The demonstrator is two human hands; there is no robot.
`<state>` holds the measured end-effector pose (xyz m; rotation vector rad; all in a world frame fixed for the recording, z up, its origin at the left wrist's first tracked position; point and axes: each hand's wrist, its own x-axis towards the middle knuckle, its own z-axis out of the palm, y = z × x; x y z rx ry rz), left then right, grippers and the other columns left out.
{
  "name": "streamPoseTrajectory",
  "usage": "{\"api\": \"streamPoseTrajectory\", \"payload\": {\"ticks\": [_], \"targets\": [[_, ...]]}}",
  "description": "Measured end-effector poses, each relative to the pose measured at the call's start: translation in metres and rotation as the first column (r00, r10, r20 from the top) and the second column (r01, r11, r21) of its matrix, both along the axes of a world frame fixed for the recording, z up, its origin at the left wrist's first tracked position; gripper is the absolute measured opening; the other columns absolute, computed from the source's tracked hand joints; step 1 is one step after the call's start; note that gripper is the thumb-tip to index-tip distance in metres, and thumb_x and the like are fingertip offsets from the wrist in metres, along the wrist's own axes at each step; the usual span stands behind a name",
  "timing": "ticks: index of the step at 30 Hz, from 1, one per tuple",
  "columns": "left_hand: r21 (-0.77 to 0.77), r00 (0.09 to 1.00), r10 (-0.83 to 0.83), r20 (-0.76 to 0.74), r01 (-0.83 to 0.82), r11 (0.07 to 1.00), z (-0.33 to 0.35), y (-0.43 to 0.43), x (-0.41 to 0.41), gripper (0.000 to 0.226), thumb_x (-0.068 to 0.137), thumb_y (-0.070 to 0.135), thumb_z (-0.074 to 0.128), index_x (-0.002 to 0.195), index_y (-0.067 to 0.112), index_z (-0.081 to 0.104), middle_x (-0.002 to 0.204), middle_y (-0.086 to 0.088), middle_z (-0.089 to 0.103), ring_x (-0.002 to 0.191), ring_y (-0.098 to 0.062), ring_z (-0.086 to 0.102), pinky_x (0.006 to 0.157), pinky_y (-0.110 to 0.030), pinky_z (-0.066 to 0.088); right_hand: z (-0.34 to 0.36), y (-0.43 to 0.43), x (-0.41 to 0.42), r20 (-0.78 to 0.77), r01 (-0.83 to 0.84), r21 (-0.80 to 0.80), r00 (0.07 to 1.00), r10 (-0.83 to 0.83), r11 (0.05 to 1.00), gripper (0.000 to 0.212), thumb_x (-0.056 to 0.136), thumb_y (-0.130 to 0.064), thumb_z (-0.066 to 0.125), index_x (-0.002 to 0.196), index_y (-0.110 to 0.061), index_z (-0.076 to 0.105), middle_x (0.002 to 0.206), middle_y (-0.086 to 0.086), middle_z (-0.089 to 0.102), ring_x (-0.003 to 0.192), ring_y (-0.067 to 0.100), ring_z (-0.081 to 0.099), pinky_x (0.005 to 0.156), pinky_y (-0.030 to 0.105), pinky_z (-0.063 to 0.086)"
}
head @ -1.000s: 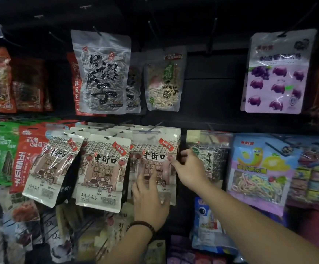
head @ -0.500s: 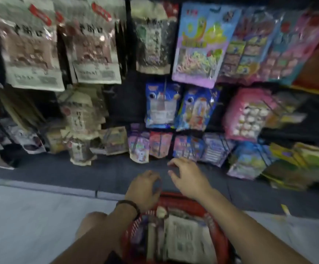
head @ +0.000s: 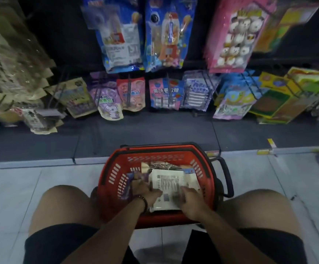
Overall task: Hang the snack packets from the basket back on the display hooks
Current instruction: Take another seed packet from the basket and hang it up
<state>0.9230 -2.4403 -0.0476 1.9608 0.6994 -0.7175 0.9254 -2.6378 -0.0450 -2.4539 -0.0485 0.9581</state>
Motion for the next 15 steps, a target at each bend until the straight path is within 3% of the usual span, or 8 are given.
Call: {"api": "streamPoseTrajectory", "payload": {"ticks": [3, 5, 7, 10, 12, 15], "targets": [[-0.074, 0.987, 0.11, -0.118, -0.119, 0.99, -0.018, -0.009, 0.005, 0.043, 0.086, 0.034, 0.081, 0.123, 0.015, 0.071, 0.121, -0.001, 0.071, 0.107, -0.02, 0.068, 0.099, -0.035, 0.055, -0.01, 0.0, -0.003, -0.094, 0.052, 0.006, 0.994, -0.051, 0.999, 0.045, 0.108, -0.031, 0.055, 0.148, -0.011, 0.054, 0.151, 0.015, 0.057, 0.138, 0.031, 0.054, 0.113, 0.033, 0.043], [-0.067, 0.971, 0.195, -0.136, -0.205, 0.976, -0.025, -0.015, 0.01, 0.052, 0.079, 0.04, 0.086, 0.123, 0.015, 0.074, 0.124, -0.005, 0.074, 0.107, -0.023, 0.071, 0.098, -0.041, 0.059, -0.016, 0.001, -0.002, -0.125, 0.027, 0.009, 0.992, -0.026, 1.0, 0.049, 0.105, -0.021, 0.059, 0.152, -0.01, 0.051, 0.155, 0.015, 0.051, 0.144, 0.033, 0.049, 0.118, 0.035, 0.04], [-0.086, 0.957, 0.248, -0.152, -0.263, 0.961, -0.031, -0.024, 0.019, 0.063, 0.075, 0.045, 0.089, 0.127, 0.014, 0.073, 0.13, -0.008, 0.071, 0.114, -0.026, 0.069, 0.099, -0.042, 0.058, -0.019, 0.002, -0.004, -0.111, -0.037, 0.022, 0.993, 0.039, 0.999, 0.053, 0.098, -0.022, 0.064, 0.149, -0.015, 0.05, 0.152, 0.012, 0.052, 0.141, 0.035, 0.05, 0.119, 0.038, 0.041], [-0.189, 0.952, 0.167, -0.256, -0.219, 0.957, -0.036, -0.039, 0.031, 0.075, 0.09, 0.052, 0.074, 0.15, 0.012, 0.053, 0.159, -0.011, 0.046, 0.143, -0.03, 0.048, 0.117, -0.043, 0.041, -0.019, 0.0, -0.004, -0.06, -0.094, -0.021, 0.994, 0.093, 0.995, 0.072, 0.096, -0.036, 0.065, 0.161, -0.02, 0.037, 0.162, 0.008, 0.044, 0.15, 0.032, 0.042, 0.123, 0.035, 0.034], [-0.187, 0.956, 0.158, -0.246, -0.207, 0.96, -0.034, -0.043, 0.035, 0.069, 0.097, 0.049, 0.066, 0.151, 0.008, 0.049, 0.161, -0.012, 0.044, 0.141, -0.029, 0.049, 0.114, -0.038, 0.042, -0.018, 0.0, -0.003, -0.058, -0.059, 0.009, 0.997, 0.06, 0.998, 0.067, 0.096, -0.033, 0.065, 0.158, -0.019, 0.042, 0.161, 0.006, 0.046, 0.149, 0.031, 0.044, 0.122, 0.034, 0.035], [-0.112, 0.958, 0.266, -0.111, -0.278, 0.954, -0.027, -0.042, 0.027, 0.066, 0.097, 0.035, 0.071, 0.151, 0.007, 0.046, 0.149, -0.014, 0.056, 0.123, -0.029, 0.061, 0.093, -0.033, 0.05, -0.013, 0.001, -0.003, -0.026, -0.006, 0.038, 1.0, 0.007, 0.999, 0.032, 0.101, -0.024, 0.056, 0.131, -0.016, 0.062, 0.137, 0.009, 0.064, 0.129, 0.031, 0.06, 0.106, 0.033, 0.049]]}}
